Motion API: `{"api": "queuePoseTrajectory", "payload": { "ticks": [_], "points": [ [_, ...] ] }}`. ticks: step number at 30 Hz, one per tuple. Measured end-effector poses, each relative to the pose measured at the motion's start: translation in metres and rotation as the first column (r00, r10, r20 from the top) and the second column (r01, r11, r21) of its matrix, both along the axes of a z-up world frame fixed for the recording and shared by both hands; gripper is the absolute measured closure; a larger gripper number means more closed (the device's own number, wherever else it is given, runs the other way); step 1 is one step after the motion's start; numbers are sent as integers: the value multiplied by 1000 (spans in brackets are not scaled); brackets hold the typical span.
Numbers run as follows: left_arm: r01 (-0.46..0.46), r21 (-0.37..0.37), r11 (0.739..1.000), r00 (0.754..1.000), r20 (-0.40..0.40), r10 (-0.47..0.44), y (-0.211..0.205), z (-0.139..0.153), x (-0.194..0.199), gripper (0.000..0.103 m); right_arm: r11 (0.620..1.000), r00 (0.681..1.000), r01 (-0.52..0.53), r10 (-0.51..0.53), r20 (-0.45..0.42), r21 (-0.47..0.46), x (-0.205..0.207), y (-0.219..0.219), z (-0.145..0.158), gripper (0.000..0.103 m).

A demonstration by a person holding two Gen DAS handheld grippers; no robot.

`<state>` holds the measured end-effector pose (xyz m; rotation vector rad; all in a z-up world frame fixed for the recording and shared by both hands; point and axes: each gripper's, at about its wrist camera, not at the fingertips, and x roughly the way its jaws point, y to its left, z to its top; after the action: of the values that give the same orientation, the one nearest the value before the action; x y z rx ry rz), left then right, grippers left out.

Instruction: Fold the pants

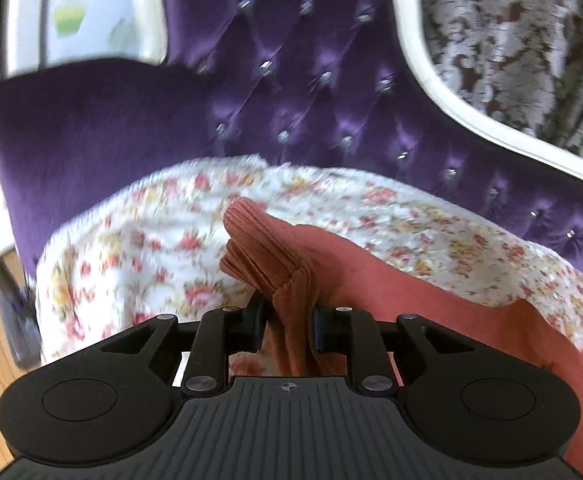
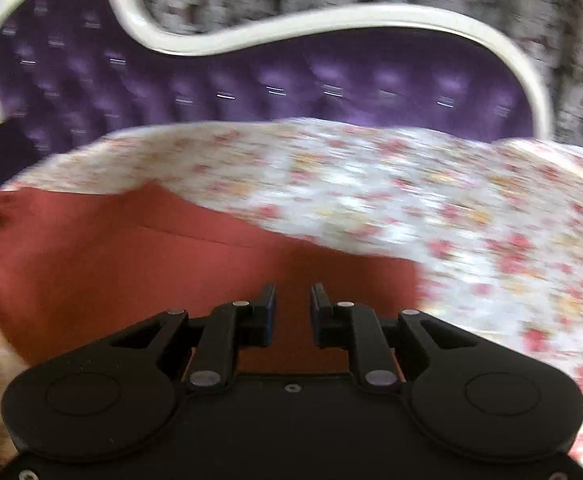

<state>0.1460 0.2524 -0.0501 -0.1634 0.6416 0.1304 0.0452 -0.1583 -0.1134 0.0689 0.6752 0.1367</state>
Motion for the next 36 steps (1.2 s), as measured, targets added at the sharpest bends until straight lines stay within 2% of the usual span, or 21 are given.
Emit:
{"api": "queuePoseTrajectory", "payload": {
  "ticks": [7, 11, 13, 14, 17, 20, 24, 28, 33, 36],
  "points": [
    [50, 50, 997, 998, 47, -53, -15, 18, -5, 82, 976, 978, -207, 209, -21, 67, 19, 92, -16, 78],
    [84, 70, 994, 993, 78, -90, -24, 31, -13, 82, 957, 950, -278, 286, -124, 83, 26, 127, -45, 76],
    [111, 82, 990, 988, 100, -119, -31, 40, -19, 82, 958, 954, -280, 285, -96, 65, 23, 130, -48, 71],
    [125, 93, 988, 984, 112, -135, -36, 45, -21, 82, 956, 952, -284, 290, -94, 67, 23, 129, -47, 71],
    [182, 133, 974, 967, 157, -202, -57, 64, -33, 82, 954, 956, -257, 275, -104, 155, 24, 111, -42, 76],
    [256, 174, 951, 936, 200, -288, -86, 80, -48, 82, 968, 972, -206, 219, -80, 145, 17, 92, -34, 76],
    [392, 199, 898, 875, 221, -431, -135, 89, -67, 82, 983, 989, -122, 132, -66, 134, 4, 58, -29, 76],
    [539, 233, 809, 791, 188, -582, -195, 74, -81, 80, 991, 996, -26, 37, -79, 132, -6, 25, -30, 75],
    [688, 228, 690, 697, 60, -715, -264, 28, -86, 78, 987, 992, 82, -67, -108, 140, -17, -19, -40, 75],
    [740, 186, 646, 661, -31, -749, -292, -2, -84, 78, 980, 986, 129, -110, -127, 149, -23, -38, -45, 74]
  ]
}}
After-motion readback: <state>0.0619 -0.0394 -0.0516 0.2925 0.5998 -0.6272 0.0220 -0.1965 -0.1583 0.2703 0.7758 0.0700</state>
